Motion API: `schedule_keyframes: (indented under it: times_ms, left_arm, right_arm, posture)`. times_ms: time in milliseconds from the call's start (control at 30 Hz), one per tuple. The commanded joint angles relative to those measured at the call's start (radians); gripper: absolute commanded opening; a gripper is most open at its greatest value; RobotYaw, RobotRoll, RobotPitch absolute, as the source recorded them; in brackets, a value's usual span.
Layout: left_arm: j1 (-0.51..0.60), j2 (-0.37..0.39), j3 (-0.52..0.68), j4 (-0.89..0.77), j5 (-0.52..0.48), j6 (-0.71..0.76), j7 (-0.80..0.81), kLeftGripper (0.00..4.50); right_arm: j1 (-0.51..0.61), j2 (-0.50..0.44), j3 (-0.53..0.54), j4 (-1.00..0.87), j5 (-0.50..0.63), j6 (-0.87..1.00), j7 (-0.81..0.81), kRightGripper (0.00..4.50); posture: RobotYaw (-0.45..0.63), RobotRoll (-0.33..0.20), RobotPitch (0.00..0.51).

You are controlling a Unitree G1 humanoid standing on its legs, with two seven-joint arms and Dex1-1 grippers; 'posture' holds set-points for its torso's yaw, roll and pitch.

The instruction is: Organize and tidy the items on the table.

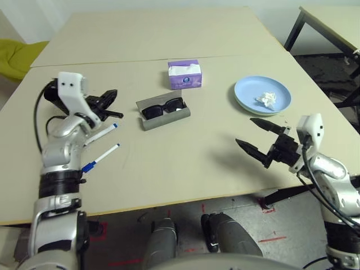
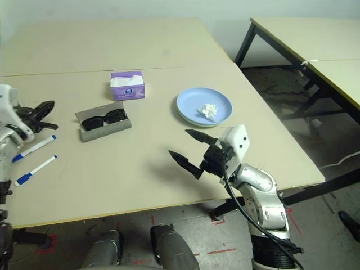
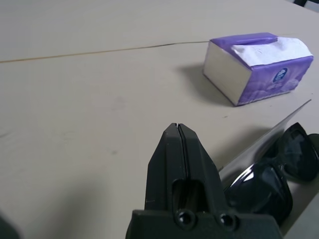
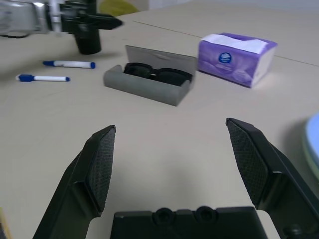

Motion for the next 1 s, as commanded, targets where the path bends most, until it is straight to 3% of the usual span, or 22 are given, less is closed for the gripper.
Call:
schedule_keyframes:
  times_ms: [33,400,1000]
  left_arm:
    - [-0.033,-0.010,-0.031,0.091,0.045,-0.029,-0.001,0.02]
    - [-0.086,-0.033,-0.057,0.244,0.082,-0.105,-0.057,0.02]
    - [0.060,-0.010,-0.106,0.049,0.077,0.003,-0.219,0.02]
  right_arm:
    - [0.009,-0.016,0.017,-0.013,0.016,-0.015,-0.010,4.50]
    - [0.007,-0.054,0.042,-0.039,0.024,-0.015,-0.049,4.50]
    - [-0.022,-0.065,0.064,-0.009,0.024,-0.023,-0.070,4.50]
  posture:
    - [-0.22,0.000,0.137]
    - [-0.25,0.000,0.128]
    - [-0.25,0.000,0.115]
